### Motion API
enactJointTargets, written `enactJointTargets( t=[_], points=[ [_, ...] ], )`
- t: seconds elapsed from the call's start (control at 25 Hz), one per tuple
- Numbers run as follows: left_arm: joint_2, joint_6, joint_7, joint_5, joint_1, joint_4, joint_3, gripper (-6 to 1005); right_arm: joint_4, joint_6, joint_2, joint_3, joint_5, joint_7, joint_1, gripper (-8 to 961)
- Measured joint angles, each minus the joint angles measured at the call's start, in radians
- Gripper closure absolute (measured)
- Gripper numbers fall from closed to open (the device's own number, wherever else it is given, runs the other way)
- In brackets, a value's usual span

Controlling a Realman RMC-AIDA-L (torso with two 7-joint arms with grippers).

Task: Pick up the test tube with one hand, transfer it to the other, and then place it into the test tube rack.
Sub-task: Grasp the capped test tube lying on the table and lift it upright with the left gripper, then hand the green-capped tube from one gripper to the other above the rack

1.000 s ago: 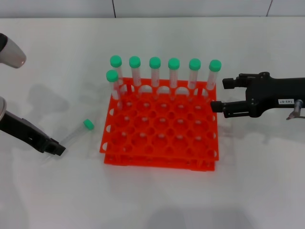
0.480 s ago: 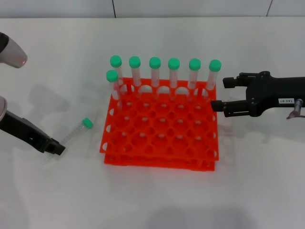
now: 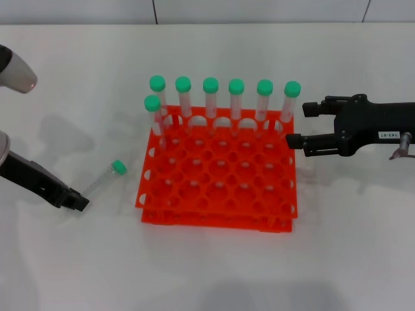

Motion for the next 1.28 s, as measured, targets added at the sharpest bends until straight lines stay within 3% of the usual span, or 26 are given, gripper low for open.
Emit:
enactJointTargets(
  t=[0.24,0.44,0.84,1.08,1.28],
  points=[
    [0.0,-0.005,0.001,-0.003,0.0,0.008,-0.011,810,0.001,0.0,0.0,0.005,0.0,-0.001,0.0,142],
    [-0.008,-0.023,0.018,-0.024,0.011,0.064,-0.072,810,0.001,0.001,0.0,0.009,0.0,-0.002,-0.001,142],
    [-0.005,-0.105,0.072,-0.268,0.079,0.175,-0.096,810,0.001,0.014,0.0,0.009,0.006,-0.013,-0.006,141],
    [-0.007,-0.207,0.157,-0.441,0.079,0.172,-0.096,810,0.014,0.021,-0.001,0.009,0.056,-0.051,-0.01,142],
    [-0.025,-0.267,0.213,-0.514,0.046,0.159,-0.087,810,0.015,0.024,-0.002,0.009,0.059,-0.059,-0.009,142]
  ],
)
